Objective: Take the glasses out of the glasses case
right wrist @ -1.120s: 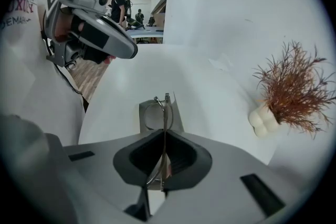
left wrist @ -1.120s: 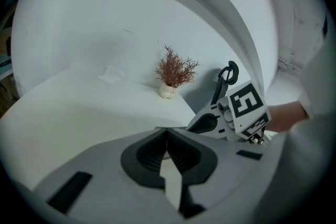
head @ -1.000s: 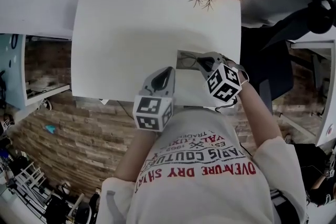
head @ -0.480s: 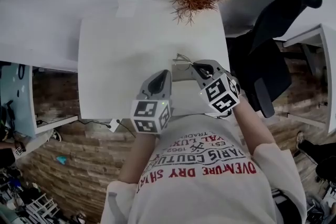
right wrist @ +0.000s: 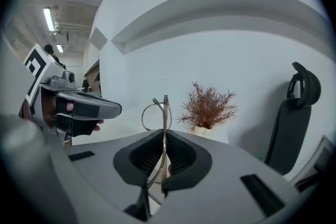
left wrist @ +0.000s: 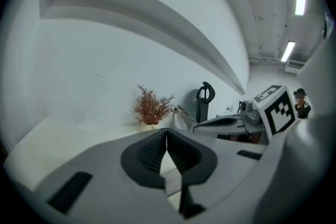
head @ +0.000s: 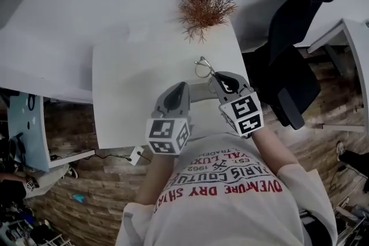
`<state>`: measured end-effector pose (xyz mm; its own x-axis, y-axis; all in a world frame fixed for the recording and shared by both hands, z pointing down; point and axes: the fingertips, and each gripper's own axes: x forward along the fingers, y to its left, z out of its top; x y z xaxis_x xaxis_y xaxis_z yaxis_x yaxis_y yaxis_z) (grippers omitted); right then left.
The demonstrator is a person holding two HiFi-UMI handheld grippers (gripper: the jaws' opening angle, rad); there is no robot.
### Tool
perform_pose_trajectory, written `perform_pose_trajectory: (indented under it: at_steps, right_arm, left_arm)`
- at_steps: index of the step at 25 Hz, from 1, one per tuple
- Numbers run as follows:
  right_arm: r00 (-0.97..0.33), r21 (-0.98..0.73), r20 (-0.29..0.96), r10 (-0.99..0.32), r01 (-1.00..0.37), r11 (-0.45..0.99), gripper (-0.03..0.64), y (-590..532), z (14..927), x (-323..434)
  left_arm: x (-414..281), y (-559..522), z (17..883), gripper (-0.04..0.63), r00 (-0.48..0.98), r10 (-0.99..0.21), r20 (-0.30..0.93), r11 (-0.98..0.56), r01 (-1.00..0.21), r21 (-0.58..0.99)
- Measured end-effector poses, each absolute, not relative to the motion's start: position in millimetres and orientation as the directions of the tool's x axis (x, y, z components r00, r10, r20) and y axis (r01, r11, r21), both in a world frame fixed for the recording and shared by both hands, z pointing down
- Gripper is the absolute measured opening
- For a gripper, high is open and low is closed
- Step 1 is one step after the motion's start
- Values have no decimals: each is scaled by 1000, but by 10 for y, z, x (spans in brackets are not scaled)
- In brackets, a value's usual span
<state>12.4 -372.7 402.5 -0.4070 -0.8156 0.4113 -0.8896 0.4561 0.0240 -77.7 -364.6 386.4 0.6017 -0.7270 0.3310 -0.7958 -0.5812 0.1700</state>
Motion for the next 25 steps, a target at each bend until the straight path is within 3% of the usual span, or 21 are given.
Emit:
perform_pose_trajectory:
  at_steps: [11, 25]
  right_arm:
    - [-346, -66, 286, -894, -937, 342, 26, -3701, 3845, 298]
    - [-355, -79, 296, -887, -934, 348, 26, -3675, 3911, 223]
  left_arm:
    - [-789, -3693, 3776, 6, 593, -743, 311, -573, -803, 162]
    - [-881, -3712, 3784, 8, 551, -774, 311, -532, -833, 154]
